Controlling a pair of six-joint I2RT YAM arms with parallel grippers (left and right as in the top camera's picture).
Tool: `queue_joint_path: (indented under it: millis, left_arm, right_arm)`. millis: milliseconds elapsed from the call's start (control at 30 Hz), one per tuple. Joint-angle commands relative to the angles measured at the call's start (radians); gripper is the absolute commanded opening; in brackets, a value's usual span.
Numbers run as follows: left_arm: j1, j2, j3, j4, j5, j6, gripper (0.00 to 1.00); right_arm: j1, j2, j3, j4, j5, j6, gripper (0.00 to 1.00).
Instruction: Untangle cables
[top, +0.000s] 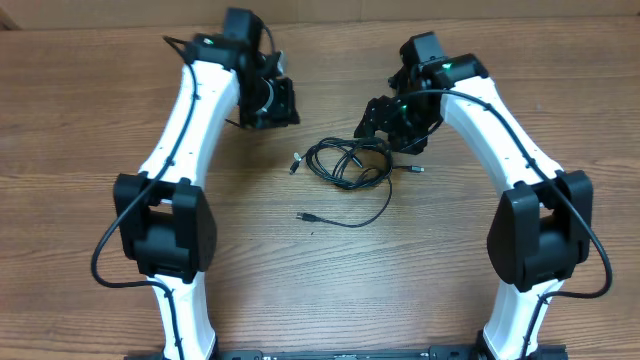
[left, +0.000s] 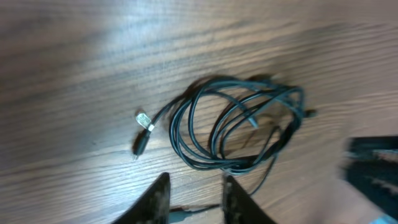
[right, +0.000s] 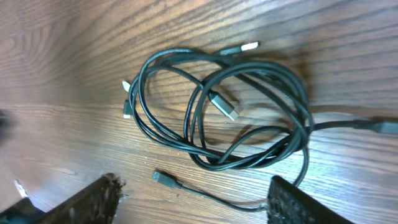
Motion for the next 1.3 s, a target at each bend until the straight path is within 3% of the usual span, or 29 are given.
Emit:
queue_joint_path:
  millis: [0, 400, 767, 967, 1100, 1133, 1167, 1267]
  left_arm:
    - [-0.034, -0.019, -0.093, 0.039, -0.067, -0.084, 0.32]
    - [-0.068, -0.019, -0.367, 0.272, -0.062, -0.305, 0.33]
    - [-0.131, -0.019, -0.452, 0.435, -0.068, -0.345, 0.36]
    - [-0.132, -0.019, -0.488, 0.422, -0.11, -0.356, 0.27]
    - [-0.132, -0.019, -0.517, 0.451, -0.145, -0.359, 0.27]
    - [-0.132, -0.019, -0.525, 0.471, -0.153, -0.359, 0.23]
    - [-0.132, -0.019, -0.527, 0.473, -0.156, -0.356, 0.04]
    - [-0.13, -0.032, -0.522, 0.492, -0.132, -0.3, 0.04]
  right_arm:
    - [-0.011, -0.039, 0.027, -0.011, -0.006, -0.016, 0.75]
    - [-0.011, -0.039, 0.027, -0.01, -0.005, -0.016, 0.77]
    - [-0.011, -0.039, 0.027, -0.013, -0.004, -0.016, 0.8]
    - [-0.011, -0.039, 0.027, -0.017, -0.005, -0.016, 0.8]
    - [-0.011, -0.039, 0.027, -0.013, -0.005, -0.016, 0.8]
    - [-0.011, -0.039, 0.027, -0.011, -0.005, -0.016, 0.8]
    - [-0.01, -0.039, 0.027, -0.006, -0.006, -0.014, 0.8]
    - [-0.003, -0.039, 0.027, 0.017, -0.044, -0.005, 0.8]
